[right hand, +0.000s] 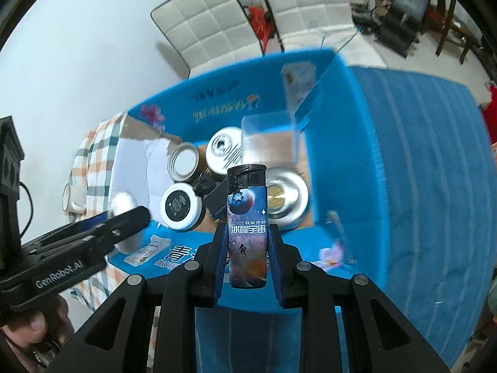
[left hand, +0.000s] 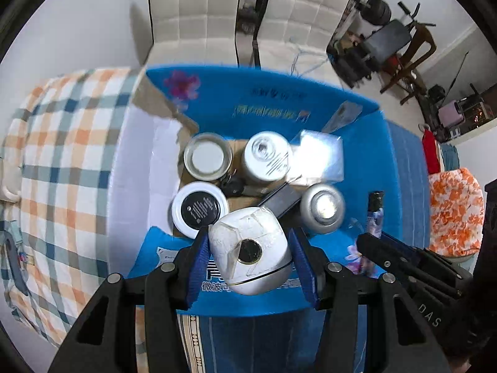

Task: Organize rigid objects
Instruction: 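Carry the earbud case and lighter over the blue box with both tools, then lower the earbud case and lighter into the blue box and release both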

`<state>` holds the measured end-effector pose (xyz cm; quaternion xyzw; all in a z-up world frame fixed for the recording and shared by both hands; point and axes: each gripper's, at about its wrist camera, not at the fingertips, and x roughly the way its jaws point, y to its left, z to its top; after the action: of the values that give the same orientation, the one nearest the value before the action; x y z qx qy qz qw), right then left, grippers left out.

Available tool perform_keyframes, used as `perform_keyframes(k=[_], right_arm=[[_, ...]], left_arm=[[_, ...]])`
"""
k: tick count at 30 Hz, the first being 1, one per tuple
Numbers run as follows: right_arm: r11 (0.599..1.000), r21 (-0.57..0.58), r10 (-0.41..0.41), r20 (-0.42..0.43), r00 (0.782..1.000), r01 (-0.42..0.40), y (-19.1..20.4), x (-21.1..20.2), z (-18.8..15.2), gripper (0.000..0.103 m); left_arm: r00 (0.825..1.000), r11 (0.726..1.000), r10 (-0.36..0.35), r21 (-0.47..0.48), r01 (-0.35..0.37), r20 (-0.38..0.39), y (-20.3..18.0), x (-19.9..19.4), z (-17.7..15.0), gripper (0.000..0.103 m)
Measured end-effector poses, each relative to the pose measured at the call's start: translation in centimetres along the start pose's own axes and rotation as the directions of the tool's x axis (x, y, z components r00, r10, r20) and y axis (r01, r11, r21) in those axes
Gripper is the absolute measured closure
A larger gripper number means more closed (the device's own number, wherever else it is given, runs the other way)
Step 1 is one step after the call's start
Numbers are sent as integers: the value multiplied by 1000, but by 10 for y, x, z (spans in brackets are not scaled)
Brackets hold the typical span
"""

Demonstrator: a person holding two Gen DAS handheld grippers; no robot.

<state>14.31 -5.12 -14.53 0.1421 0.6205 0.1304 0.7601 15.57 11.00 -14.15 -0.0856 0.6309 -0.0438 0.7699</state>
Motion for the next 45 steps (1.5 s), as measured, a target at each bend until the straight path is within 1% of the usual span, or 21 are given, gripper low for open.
perform_keyframes(k=[5, 8, 10, 13, 16, 18, 22, 26, 27, 30, 33, 36, 41, 45], right_arm=[[1000, -19, -17, -58, 998, 16, 9, 42, -4, 76], [999, -24, -26, -83, 996, 24, 11, 62, -7, 76], [999, -24, -27, -97, 995, 25, 11, 73, -8, 76], [999, -38, -24, -106, 994, 20, 14, 83, -12, 76], [997, -62, -47, -108, 993, 41, 18, 89, -13, 76], [997, -73, -44, -119, 992, 36, 20, 91, -12, 76], [997, -64, -51, -137, 989, 43, 18, 98, -11, 76], [998, -32, -64, -193, 979, 59, 11, 115, -14, 76], [998, -31, -59, -188, 980, 54, 10, 117, -15, 75], [995, -55, -95, -175, 980, 87, 11, 117, -15, 75], [992, -69, -113, -178, 978, 102, 13, 119, -15, 75], [991, -75, -123, -180, 976, 111, 14, 121, -14, 75], [989, -75, -136, -186, 973, 124, 21, 125, -12, 75], [987, -74, -152, -178, 972, 140, 23, 118, -11, 75]], left_arm=[[996, 1000, -22, -5, 22, -89, 11, 38, 0, 55], [991, 999, -40, -10, 40, -127, 15, 54, -2, 55], [990, 999, -33, -9, 32, -139, 18, 61, -2, 55], [987, 999, -47, -22, 44, -155, 24, 68, -5, 55], [986, 999, -40, -20, 37, -160, 27, 71, -7, 54], [985, 999, -42, -25, 39, -167, 31, 74, -8, 54], [984, 999, -34, -25, 30, -172, 35, 75, -8, 54], [980, 1000, -23, -15, 20, -200, 35, 83, -10, 54], [979, 1000, -20, -14, 18, -202, 36, 84, -11, 54], [979, 1000, -14, -11, 12, -204, 36, 85, -11, 54], [977, 1000, -18, -24, 13, -212, 32, 91, -10, 54], [979, 999, -25, -27, 20, -202, 34, 89, -12, 54], [982, 1000, -7, -10, 5, -189, 26, 84, -8, 54], [985, 1000, 7, 0, -7, -171, 23, 75, -7, 54]])
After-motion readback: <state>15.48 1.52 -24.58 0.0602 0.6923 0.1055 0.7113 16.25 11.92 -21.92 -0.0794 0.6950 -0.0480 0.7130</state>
